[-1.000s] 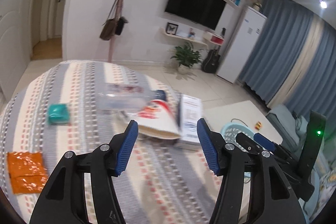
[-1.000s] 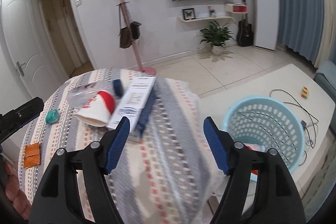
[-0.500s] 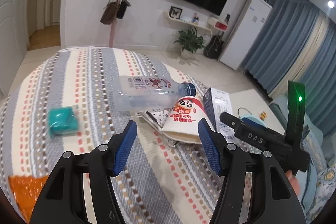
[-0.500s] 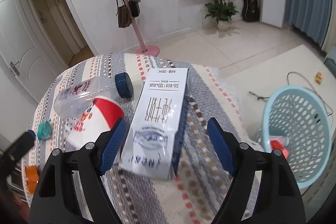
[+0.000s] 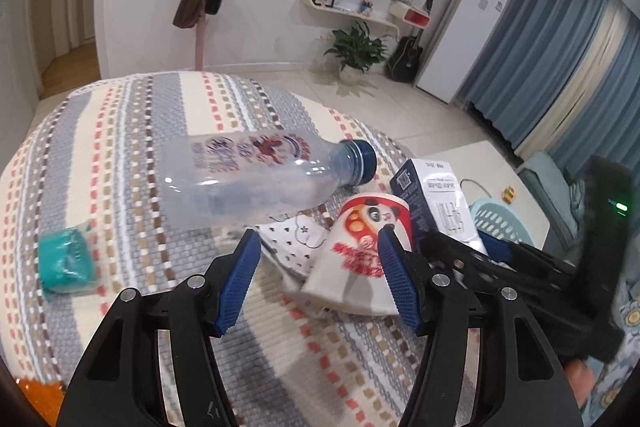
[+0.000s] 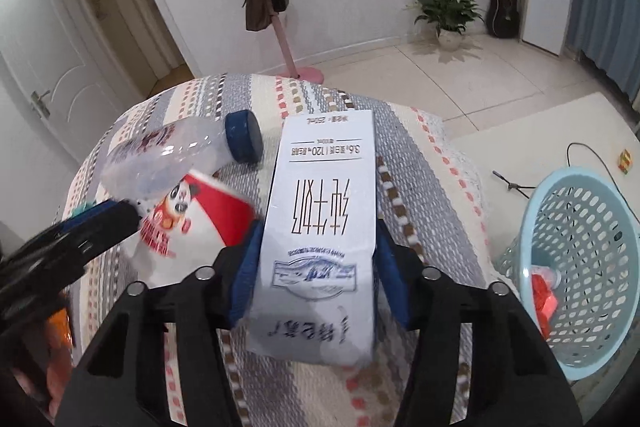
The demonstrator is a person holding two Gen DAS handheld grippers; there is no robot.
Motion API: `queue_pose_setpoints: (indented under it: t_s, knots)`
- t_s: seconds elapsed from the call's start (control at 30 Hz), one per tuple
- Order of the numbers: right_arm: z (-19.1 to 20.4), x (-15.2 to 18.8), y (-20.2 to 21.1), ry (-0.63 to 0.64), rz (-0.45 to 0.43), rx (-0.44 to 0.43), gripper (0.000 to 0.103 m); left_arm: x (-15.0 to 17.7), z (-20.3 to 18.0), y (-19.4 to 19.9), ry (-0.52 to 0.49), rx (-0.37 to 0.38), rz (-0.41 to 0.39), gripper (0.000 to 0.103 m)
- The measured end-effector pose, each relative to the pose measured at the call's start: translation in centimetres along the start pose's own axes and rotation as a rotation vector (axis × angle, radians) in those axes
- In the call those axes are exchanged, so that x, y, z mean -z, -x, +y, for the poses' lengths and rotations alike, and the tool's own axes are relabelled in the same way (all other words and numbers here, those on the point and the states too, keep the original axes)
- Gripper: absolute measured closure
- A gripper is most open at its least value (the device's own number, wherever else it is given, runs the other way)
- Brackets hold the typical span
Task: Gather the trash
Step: 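Grasp the red-white paper cup with the left tool while the right tool grasps the milk carton, then carry cup and carton over the blue basket and open both tools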
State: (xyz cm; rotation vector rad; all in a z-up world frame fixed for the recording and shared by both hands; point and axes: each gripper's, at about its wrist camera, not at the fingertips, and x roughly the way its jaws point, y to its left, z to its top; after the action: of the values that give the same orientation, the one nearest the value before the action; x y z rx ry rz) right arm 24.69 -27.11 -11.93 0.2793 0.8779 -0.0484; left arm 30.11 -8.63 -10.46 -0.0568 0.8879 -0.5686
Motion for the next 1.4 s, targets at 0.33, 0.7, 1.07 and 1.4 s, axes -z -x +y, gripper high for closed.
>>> queue_pose_setpoints:
  t_s: [0.33, 0.7, 1.07, 1.4]
  knots:
    - [-2.7, 2.3, 2.3, -0.054, -0.023, -0.057, 0.054, 0.7, -2.9, -0.9, -0.088, 0.032, 0.012, 0.041]
    - [-2.5, 2.1, 2.3, -0.040, -0.031, -0.066, 0.054, 0.4, -4.4, -2.0, -0.054, 0.043, 0.030, 0.055]
    - [-3.4, 2.1, 4.0, -0.042, -0.068, -0.086, 0.055, 0.2, -4.8, 1.5, -0.042, 0.053, -0.087, 0.076]
    - [-6.5, 1.7, 10.0, -0.090, -0.210, -0.056, 0.055, -0.7, -9.0, 6.9, -0.105, 0.122, -0.218, 0.076]
